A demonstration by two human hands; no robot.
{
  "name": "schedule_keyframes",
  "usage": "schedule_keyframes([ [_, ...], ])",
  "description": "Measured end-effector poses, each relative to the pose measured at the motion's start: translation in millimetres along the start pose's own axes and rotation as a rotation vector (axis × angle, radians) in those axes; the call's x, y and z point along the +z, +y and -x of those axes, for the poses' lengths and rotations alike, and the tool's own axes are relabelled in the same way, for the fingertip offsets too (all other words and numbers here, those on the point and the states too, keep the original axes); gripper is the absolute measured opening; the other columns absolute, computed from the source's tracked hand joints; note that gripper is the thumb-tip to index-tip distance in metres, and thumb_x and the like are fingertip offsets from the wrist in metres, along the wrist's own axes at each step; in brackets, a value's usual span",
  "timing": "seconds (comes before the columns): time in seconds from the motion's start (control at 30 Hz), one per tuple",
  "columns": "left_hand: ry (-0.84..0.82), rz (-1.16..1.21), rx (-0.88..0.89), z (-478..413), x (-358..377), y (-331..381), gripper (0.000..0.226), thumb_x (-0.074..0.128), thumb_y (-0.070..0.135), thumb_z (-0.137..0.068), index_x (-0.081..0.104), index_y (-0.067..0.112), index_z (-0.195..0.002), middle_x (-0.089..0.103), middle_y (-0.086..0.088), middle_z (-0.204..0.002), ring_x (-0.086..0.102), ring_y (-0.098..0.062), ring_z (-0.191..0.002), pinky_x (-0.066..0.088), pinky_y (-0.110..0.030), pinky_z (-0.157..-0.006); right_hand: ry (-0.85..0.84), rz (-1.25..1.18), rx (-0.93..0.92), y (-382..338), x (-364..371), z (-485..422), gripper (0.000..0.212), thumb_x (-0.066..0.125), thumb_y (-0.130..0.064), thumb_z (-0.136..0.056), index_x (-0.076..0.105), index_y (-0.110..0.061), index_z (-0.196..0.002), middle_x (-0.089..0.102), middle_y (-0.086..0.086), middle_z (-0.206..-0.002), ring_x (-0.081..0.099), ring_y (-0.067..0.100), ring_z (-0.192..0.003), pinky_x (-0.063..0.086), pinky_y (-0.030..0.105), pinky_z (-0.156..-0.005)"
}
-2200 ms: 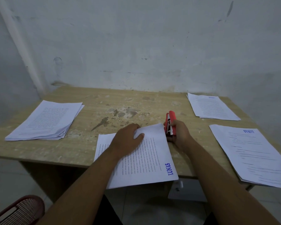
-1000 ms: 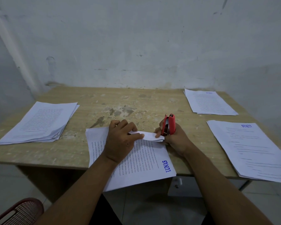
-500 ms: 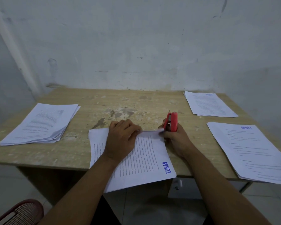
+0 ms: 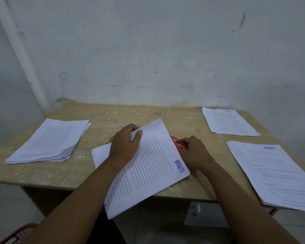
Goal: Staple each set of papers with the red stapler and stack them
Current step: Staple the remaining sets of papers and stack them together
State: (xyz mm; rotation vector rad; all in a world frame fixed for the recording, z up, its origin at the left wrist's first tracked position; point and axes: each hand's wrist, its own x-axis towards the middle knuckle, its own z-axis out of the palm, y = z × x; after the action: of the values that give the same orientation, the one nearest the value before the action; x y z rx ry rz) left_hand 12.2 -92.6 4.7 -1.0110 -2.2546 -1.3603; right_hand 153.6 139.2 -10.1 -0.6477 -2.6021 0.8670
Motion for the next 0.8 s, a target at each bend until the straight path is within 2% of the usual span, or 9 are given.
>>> schedule_keyframes([
  [0.13, 0.045, 0.021, -0.092, -20.2, -29.2, -5.4, 0.025, 0.058, 0.031, -0.104, 0.058, 0.022, -0.081, 0.056, -0.001, -0.070, 0.053, -0.013, -0.064, 0.037, -0.029, -0.059, -0.095, 0.121, 0.009, 3.0, 4.9, -3.1, 0.058, 0.069, -0.075, -0.066, 0.079, -0.039, -0.111, 0.077, -0.012, -0.091, 0.071, 0.010, -0.081, 0.062, 0.039, -0.077],
  [0.2, 0.085, 0.085, -0.185, -28.6, -45.7, -9.3, 0.026, 0.057, 0.033, -0.104, 0.059, 0.020, -0.082, 0.059, -0.007, -0.076, 0.055, -0.019, -0.068, 0.037, -0.031, -0.062, -0.099, 0.175, 0.020, 1.6, 4.3, -4.2, 0.058, 0.075, -0.075, -0.066, 0.079, -0.041, -0.112, 0.075, -0.013, -0.093, 0.069, 0.011, -0.085, 0.060, 0.039, -0.078],
  [0.37, 0.209, 0.135, -0.328, -49.1, -87.2, -17.7, 0.024, 0.057, 0.036, -0.100, 0.064, 0.017, -0.088, 0.067, -0.001, -0.087, 0.060, -0.014, -0.077, 0.043, -0.032, -0.067, -0.036, 0.310, 0.054, -14.9, 8.0, -2.7, 0.068, 0.074, -0.075, -0.075, 0.064, -0.045, -0.136, 0.060, -0.004, -0.127, 0.050, 0.026, -0.128, 0.048, 0.047, -0.102],
  [0.47, 0.302, 0.148, -0.405, -60.3, -110.0, -22.6, 0.024, 0.056, 0.036, -0.099, 0.068, 0.016, -0.094, 0.068, 0.003, -0.091, 0.061, -0.013, -0.081, 0.045, -0.030, -0.066, 0.123, -0.093, -0.072, -57.3, 12.7, 6.0, 0.037, 0.058, -0.058, -0.101, 0.072, -0.035, -0.125, 0.071, -0.010, -0.110, 0.063, 0.023, -0.116, 0.052, 0.040, -0.091],
  [0.5, 0.335, 0.147, -0.430, -63.9, -119.8, -26.0, 0.025, 0.056, 0.036, -0.099, 0.068, 0.015, -0.095, 0.068, 0.003, -0.091, 0.061, -0.014, -0.081, 0.044, -0.029, -0.065, 0.058, -0.342, -0.053, -81.6, 14.2, 11.3, 0.040, 0.049, -0.056, -0.106, 0.076, -0.031, -0.122, 0.077, -0.008, -0.103, 0.070, 0.025, -0.107, 0.054, 0.038, -0.085],
  [0.57, 0.380, 0.122, -0.494, -71.0, -137.1, -36.6, 0.026, 0.055, 0.037, -0.097, 0.068, 0.015, -0.095, 0.068, 0.002, -0.093, 0.062, -0.018, -0.085, 0.043, -0.030, -0.066, -0.256, -0.728, 0.040, -126.8, 19.9, 22.3, 0.050, 0.040, -0.059, -0.108, 0.074, -0.027, -0.125, 0.081, 0.003, -0.104, 0.076, 0.032, -0.098, 0.057, 0.039, -0.079],
  [0.67, 0.418, 0.068, -0.574, -79.5, -163.7, -53.5, 0.028, 0.056, 0.036, -0.096, 0.069, 0.012, -0.095, 0.069, 0.000, -0.095, 0.065, -0.025, -0.091, 0.048, -0.032, -0.074, -0.509, -0.774, -0.051, -175.8, 42.9, 33.9, 0.032, 0.063, -0.038, -0.103, 0.066, -0.028, -0.133, 0.080, 0.007, -0.111, 0.078, 0.034, -0.098, 0.065, 0.047, -0.083],
  [0.73, 0.409, 0.037, -0.605, -83.8, -181.7, -62.9, 0.024, 0.058, 0.035, -0.098, 0.068, 0.013, -0.099, 0.069, -0.001, -0.102, 0.064, -0.026, -0.096, 0.051, -0.035, -0.084, -0.496, -0.753, -0.094, -198.4, 66.0, 29.5, 0.044, 0.071, -0.011, -0.098, 0.061, -0.024, -0.138, 0.079, 0.005, -0.115, 0.079, 0.027, -0.097, 0.066, 0.040, -0.075],
  [0.8, 0.345, 0.034, -0.653, -82.8, -200.7, -73.2, 0.017, 0.059, 0.034, -0.099, 0.064, 0.018, -0.102, 0.066, -0.004, -0.105, 0.061, -0.027, -0.095, 0.050, -0.035, -0.085, -0.469, -0.826, -0.050, -217.7, 87.0, 17.9, 0.049, 0.069, 0.002, -0.095, 0.061, -0.018, -0.138, 0.078, 0.006, -0.119, 0.079, 0.025, -0.099, 0.066, 0.038, -0.073],
])
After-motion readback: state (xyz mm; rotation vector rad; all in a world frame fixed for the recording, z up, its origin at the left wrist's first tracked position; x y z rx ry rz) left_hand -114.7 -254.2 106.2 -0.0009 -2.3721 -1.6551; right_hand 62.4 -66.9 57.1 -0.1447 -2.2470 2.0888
